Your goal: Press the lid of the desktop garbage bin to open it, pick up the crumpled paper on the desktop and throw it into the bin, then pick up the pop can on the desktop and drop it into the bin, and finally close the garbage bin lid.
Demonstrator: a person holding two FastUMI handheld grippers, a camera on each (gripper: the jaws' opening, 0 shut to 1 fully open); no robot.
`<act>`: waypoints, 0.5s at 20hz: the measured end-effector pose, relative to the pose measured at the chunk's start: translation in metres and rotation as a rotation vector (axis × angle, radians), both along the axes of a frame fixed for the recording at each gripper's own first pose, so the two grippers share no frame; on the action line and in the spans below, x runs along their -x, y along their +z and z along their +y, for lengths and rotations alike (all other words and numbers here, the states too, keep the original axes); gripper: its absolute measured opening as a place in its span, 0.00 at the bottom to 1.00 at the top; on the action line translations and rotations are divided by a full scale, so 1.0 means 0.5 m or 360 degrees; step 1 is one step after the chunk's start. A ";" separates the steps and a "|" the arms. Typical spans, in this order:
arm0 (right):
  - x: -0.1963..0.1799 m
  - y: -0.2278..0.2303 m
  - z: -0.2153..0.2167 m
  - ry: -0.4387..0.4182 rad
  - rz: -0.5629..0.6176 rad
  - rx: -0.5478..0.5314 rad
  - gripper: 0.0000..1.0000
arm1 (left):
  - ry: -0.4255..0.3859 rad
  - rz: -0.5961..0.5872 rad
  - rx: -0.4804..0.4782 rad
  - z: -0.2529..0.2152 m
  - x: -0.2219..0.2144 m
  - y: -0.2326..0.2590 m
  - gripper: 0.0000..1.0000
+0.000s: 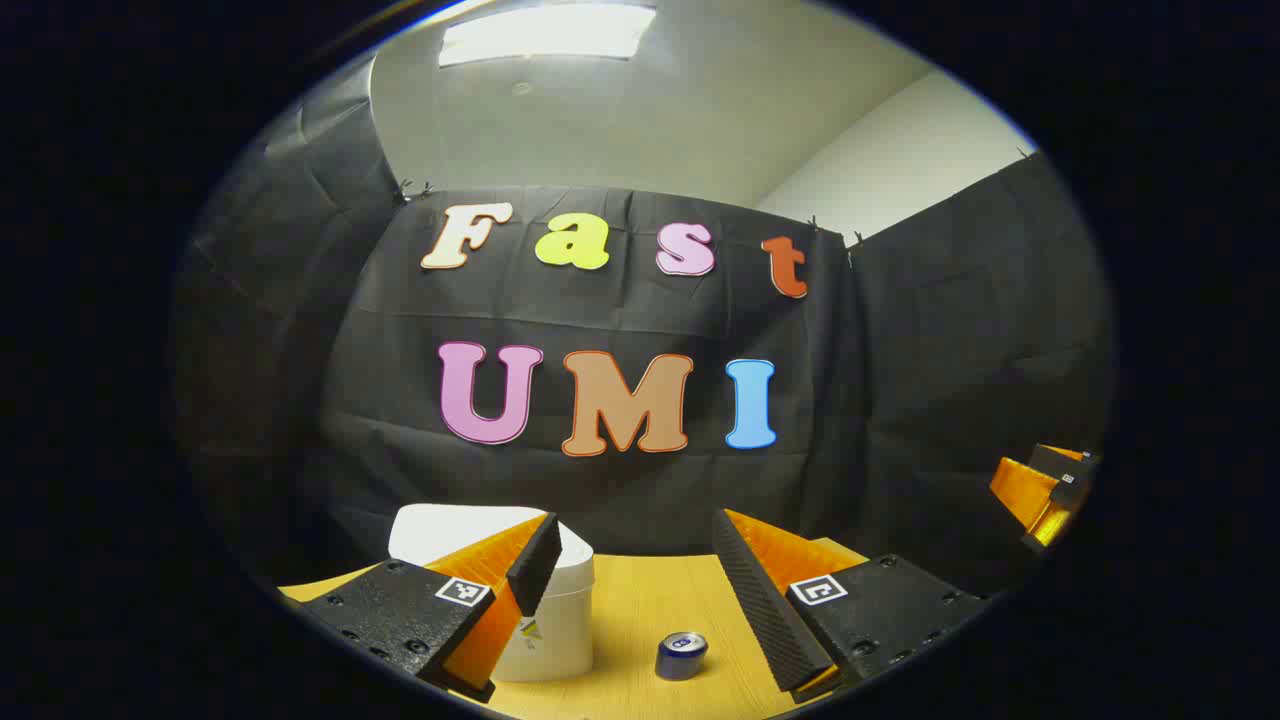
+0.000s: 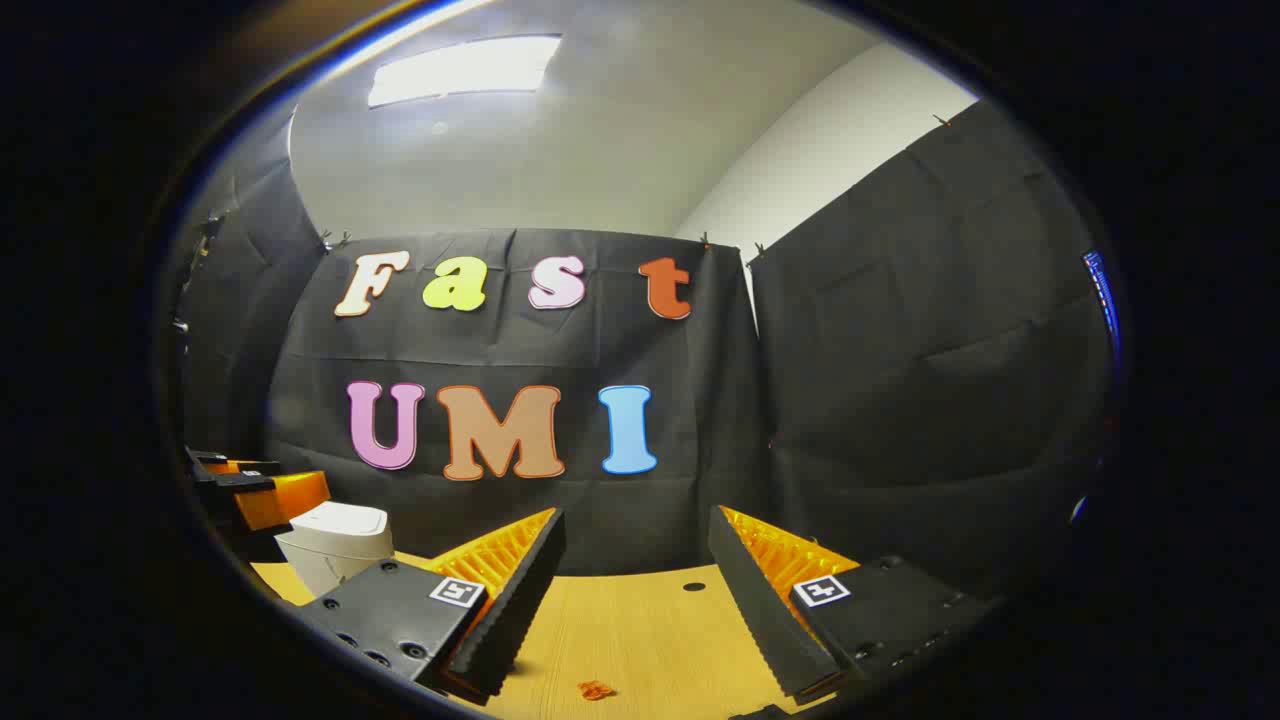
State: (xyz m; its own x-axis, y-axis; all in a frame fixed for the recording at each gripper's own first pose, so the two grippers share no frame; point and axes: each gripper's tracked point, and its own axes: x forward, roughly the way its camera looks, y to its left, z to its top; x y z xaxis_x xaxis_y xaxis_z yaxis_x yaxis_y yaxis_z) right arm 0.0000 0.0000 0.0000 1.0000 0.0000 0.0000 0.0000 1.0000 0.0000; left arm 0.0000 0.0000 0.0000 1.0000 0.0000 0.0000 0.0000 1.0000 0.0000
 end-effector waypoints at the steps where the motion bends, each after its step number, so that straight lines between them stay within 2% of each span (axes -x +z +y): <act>1: 0.000 -0.003 -0.006 -0.0019 0.0006 -0.0004 0.96 | -0.0011 0.0006 -0.0001 -0.003 -0.002 -0.002 0.93; 10: -0.012 -0.020 -0.001 -0.0042 0.0041 -0.0009 0.96 | -0.0008 0.0059 -0.0002 0.008 -0.014 -0.026 0.92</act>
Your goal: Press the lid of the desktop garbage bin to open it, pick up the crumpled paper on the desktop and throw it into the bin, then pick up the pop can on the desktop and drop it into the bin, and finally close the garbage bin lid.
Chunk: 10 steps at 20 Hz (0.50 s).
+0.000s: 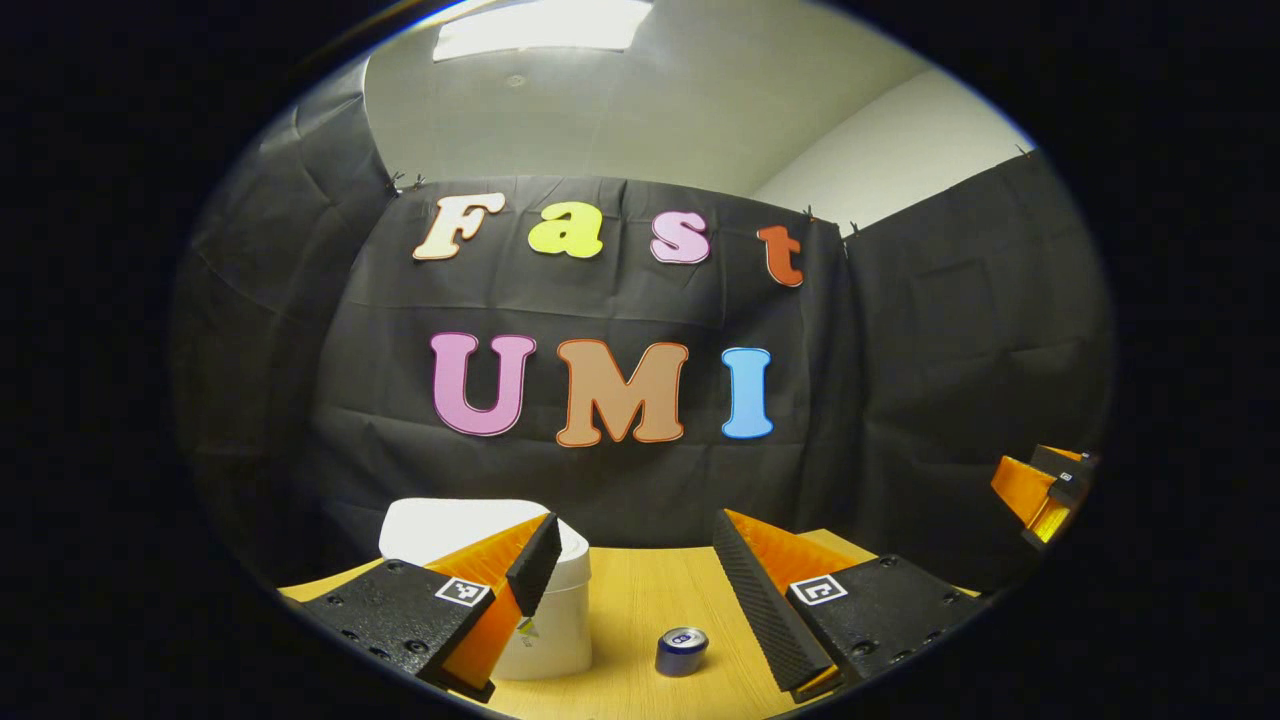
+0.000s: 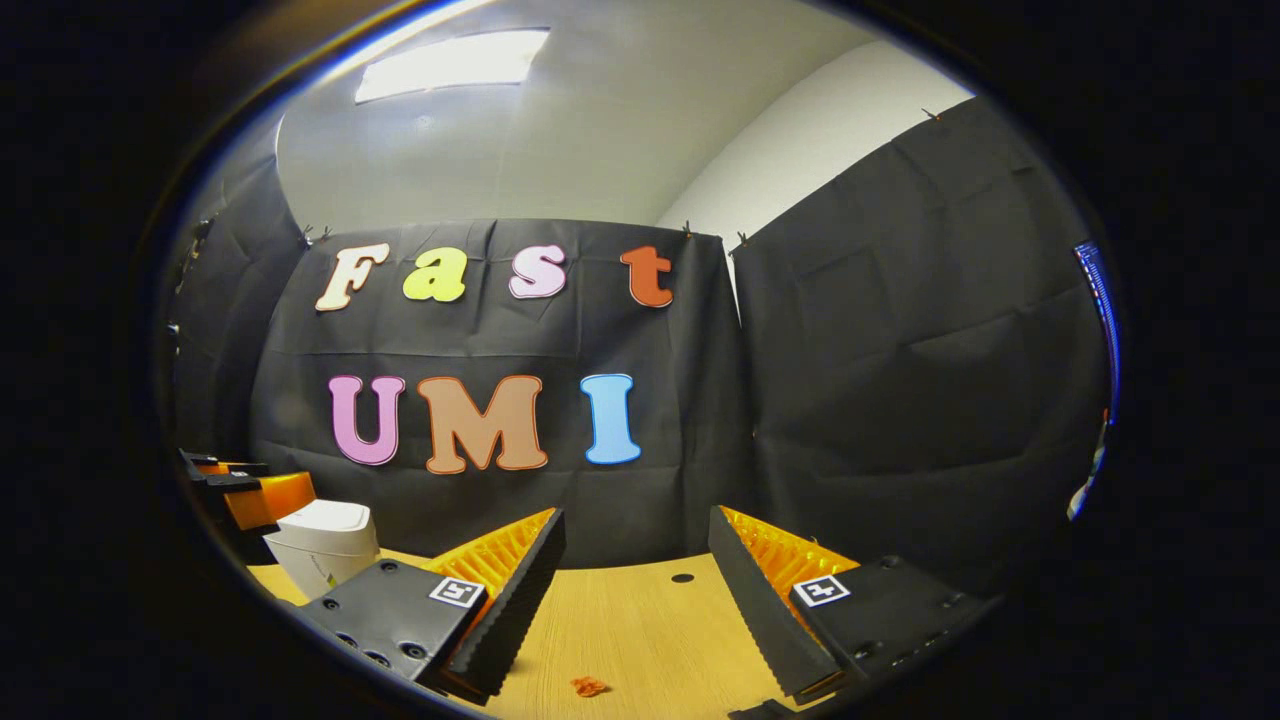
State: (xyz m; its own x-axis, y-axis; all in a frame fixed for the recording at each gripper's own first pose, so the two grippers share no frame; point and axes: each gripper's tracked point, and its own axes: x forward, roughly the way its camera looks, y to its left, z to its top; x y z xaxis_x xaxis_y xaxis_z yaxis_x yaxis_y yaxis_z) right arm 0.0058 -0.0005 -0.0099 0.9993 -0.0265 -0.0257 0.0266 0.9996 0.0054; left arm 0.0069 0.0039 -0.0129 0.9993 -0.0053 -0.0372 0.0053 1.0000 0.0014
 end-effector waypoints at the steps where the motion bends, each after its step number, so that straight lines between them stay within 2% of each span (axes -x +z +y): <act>1: -0.001 0.001 0.005 0.0008 0.0001 0.0005 0.96 | 0.0002 0.0004 0.0003 0.001 -0.001 -0.002 0.93; 10: 0.021 -0.007 0.030 0.0076 0.0059 0.0073 0.96 | 0.0033 0.0082 0.0086 0.015 0.015 -0.031 0.93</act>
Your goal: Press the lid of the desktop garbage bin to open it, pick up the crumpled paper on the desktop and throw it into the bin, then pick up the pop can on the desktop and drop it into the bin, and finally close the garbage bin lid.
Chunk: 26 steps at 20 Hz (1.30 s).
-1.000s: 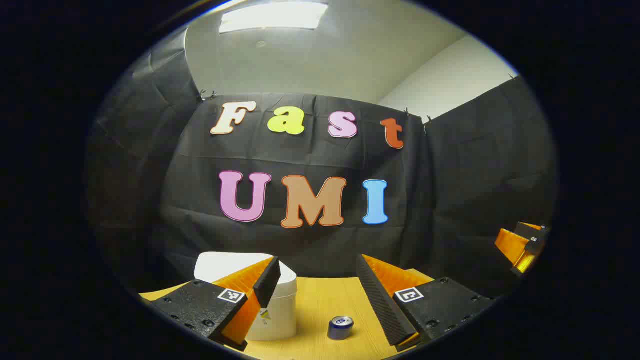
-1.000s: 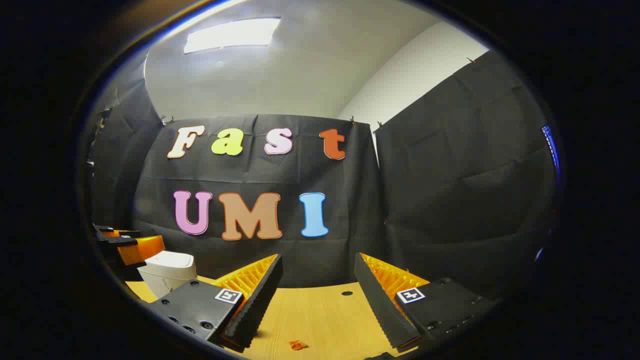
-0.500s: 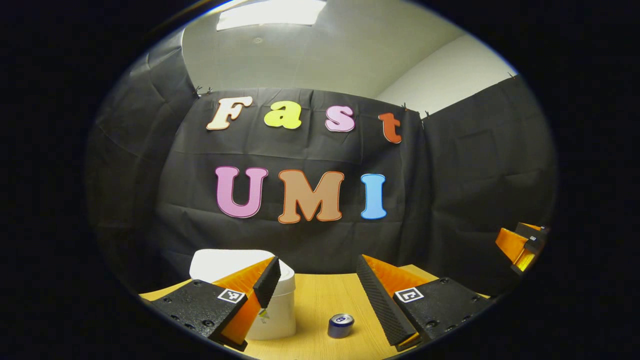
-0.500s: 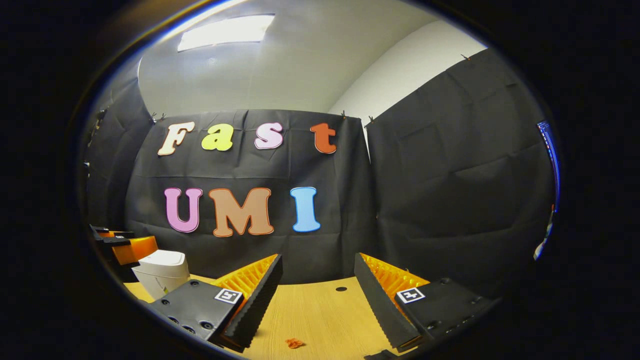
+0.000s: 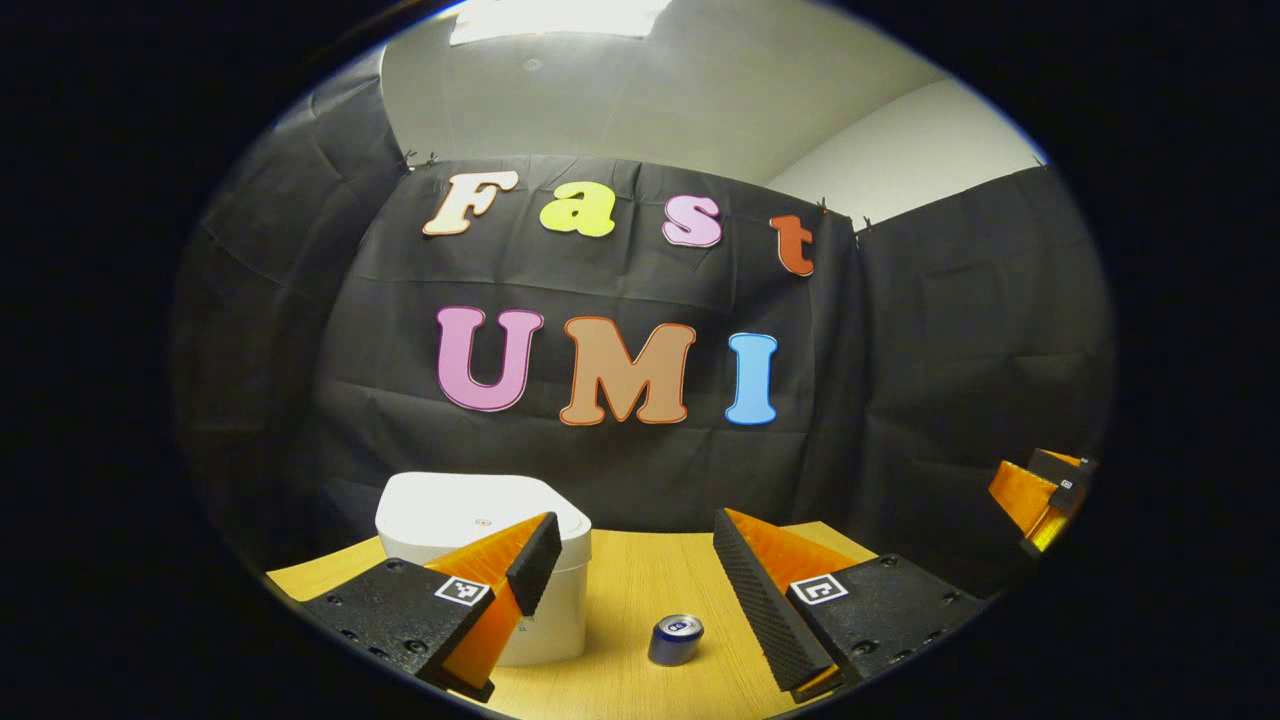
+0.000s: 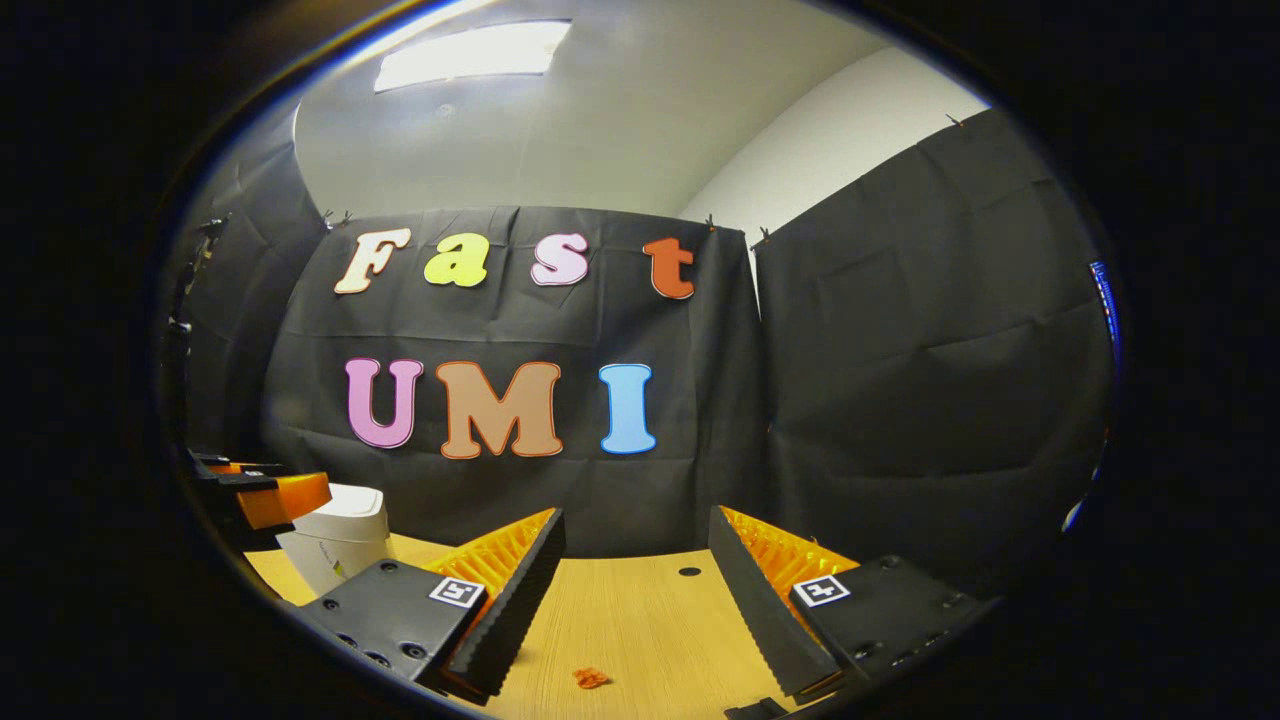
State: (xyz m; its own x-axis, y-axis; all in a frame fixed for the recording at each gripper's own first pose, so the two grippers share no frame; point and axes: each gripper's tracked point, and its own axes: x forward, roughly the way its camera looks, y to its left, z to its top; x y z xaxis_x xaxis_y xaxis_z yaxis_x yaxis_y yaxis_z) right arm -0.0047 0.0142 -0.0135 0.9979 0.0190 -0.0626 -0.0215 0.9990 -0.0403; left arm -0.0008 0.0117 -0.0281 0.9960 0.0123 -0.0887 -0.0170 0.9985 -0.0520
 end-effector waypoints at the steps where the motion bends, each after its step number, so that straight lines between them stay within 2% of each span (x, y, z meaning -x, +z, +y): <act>1: 0.007 0.002 0.004 0.0011 0.0002 -0.0004 0.96 | 0.0009 -0.0006 0.0000 0.004 0.005 0.005 0.93; 11: 0.038 0.001 0.022 0.0081 0.0015 -0.0035 0.96 | 0.0050 -0.0051 -0.0061 0.013 0.042 0.032 0.92; 17: 0.026 -0.001 0.012 0.0075 0.0019 -0.0091 0.96 | 0.0090 -0.0100 -0.0142 0.025 0.043 0.045 0.93; 26: -0.006 -0.038 0.067 0.0211 0.0102 -0.0041 0.96 | 0.0215 -0.0110 -0.0236 0.113 0.008 0.045 0.92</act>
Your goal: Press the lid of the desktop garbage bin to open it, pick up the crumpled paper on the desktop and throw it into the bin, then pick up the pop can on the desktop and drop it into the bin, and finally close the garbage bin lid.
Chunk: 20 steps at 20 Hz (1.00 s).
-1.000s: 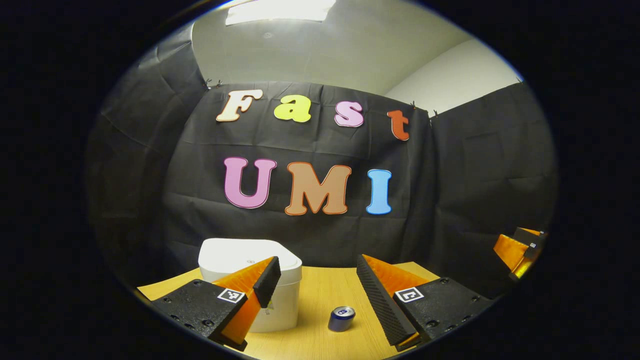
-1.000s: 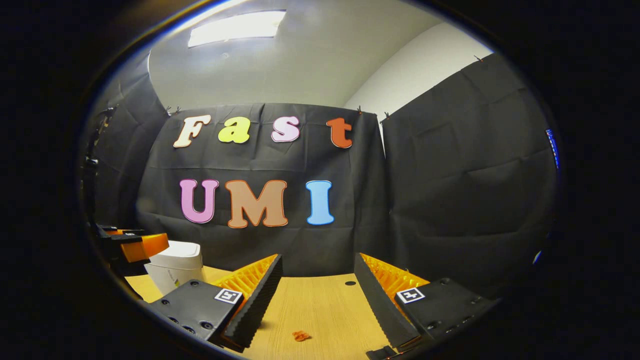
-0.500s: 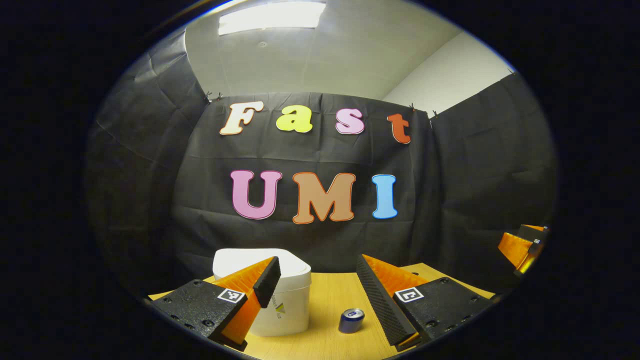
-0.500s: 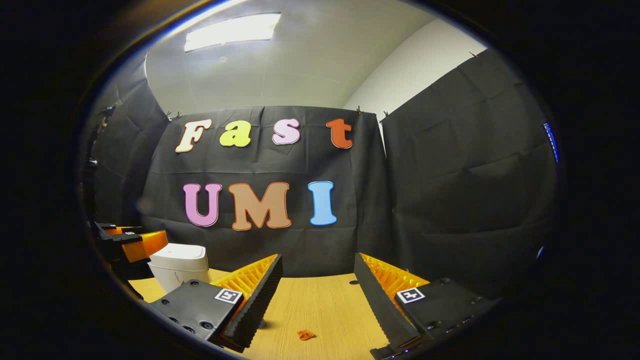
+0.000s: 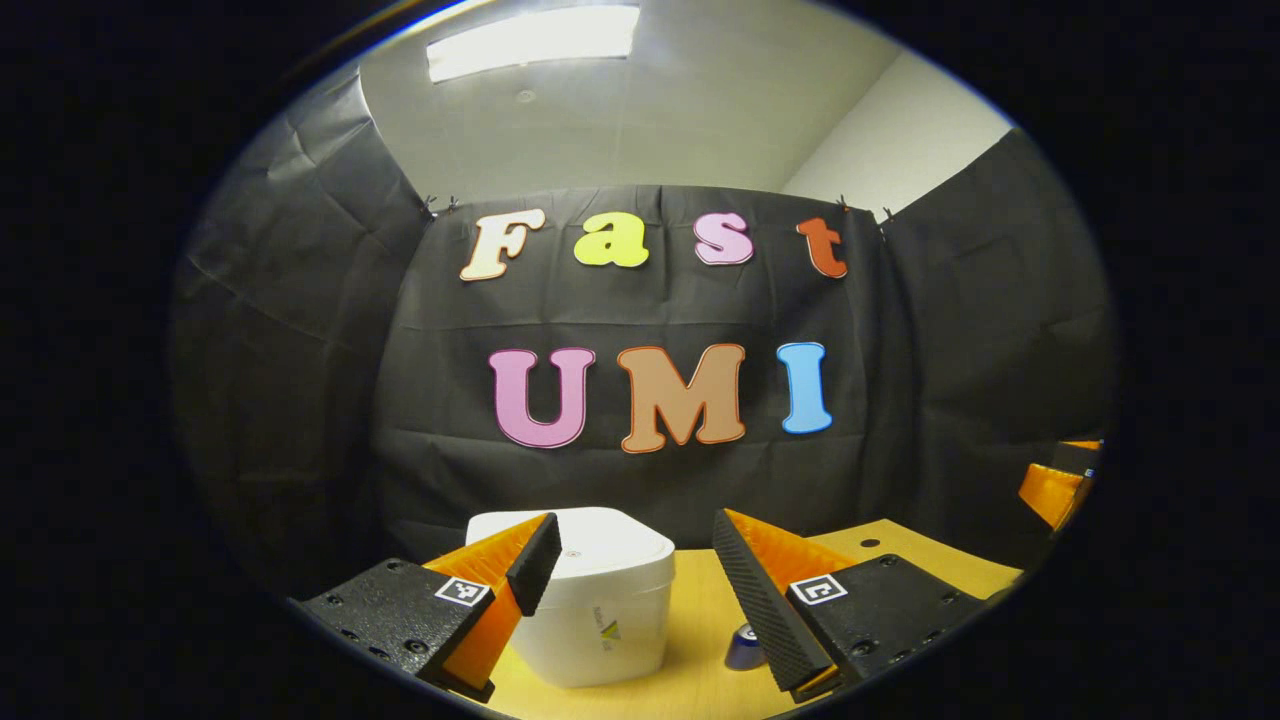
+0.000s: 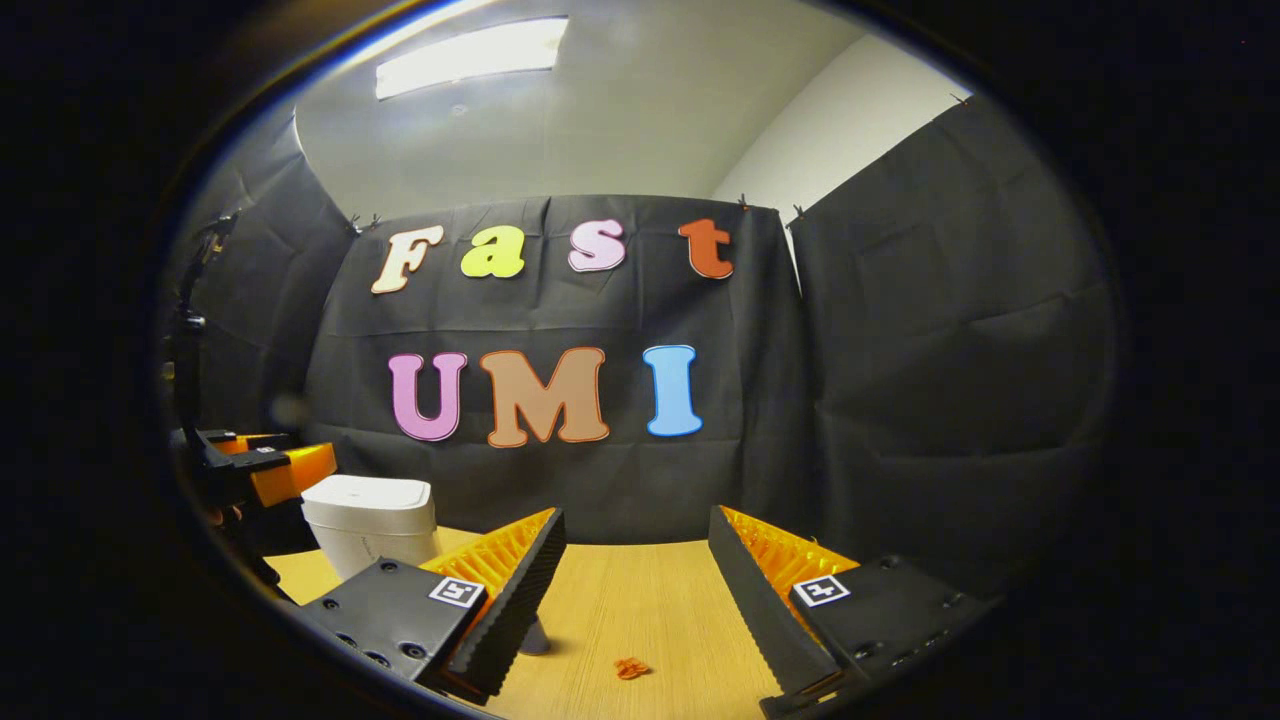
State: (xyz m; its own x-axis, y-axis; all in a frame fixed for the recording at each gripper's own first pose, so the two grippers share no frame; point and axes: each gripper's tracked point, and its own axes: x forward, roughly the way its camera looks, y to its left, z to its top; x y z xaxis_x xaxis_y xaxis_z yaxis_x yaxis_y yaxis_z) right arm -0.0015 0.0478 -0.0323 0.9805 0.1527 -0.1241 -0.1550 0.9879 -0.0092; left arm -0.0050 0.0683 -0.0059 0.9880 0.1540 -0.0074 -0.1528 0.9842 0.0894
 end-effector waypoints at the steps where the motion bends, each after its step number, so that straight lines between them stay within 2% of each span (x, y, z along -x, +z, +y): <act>1: -0.002 -0.004 0.006 0.0013 0.0013 0.0003 0.96 | 0.0014 -0.0015 -0.0005 0.012 -0.006 0.002 0.92; 9: -0.005 -0.024 0.028 0.0054 0.0059 0.0050 0.96 | 0.0101 -0.0055 -0.0099 0.105 -0.062 -0.003 0.93; 11: -0.004 -0.032 0.033 0.0056 0.0075 0.0061 0.96 | 0.0124 -0.0060 -0.0124 0.124 -0.074 -0.006 0.70; 12: -0.005 -0.035 0.035 0.0055 0.0082 0.0068 0.96 | 0.0116 -0.0060 -0.0137 0.127 -0.080 -0.007 0.53; 13: -0.004 -0.037 0.038 0.0055 0.0087 0.0076 0.96 | 0.0119 -0.0060 -0.0152 0.131 -0.087 -0.009 0.52; 14: -0.004 -0.039 0.038 0.0055 0.0091 0.0085 0.96 | 0.0123 -0.0062 -0.0160 0.141 -0.096 -0.011 0.37; 16: -0.004 -0.041 0.040 0.0054 0.0098 0.0100 0.96 | 0.0115 -0.0062 -0.0152 0.147 -0.111 -0.021 0.21; 17: -0.004 -0.039 0.041 0.0055 0.0098 0.0105 0.96 | 0.0127 -0.0043 -0.0146 0.156 -0.118 -0.032 0.19; 19: -0.008 -0.037 0.040 0.0049 0.0094 0.0121 0.96 | 0.0134 -0.0008 -0.0113 0.167 -0.130 -0.059 0.00; 20: -0.010 -0.037 0.037 0.0043 0.0093 0.0129 0.96 | 0.0134 0.0012 -0.0091 0.168 -0.136 -0.075 0.00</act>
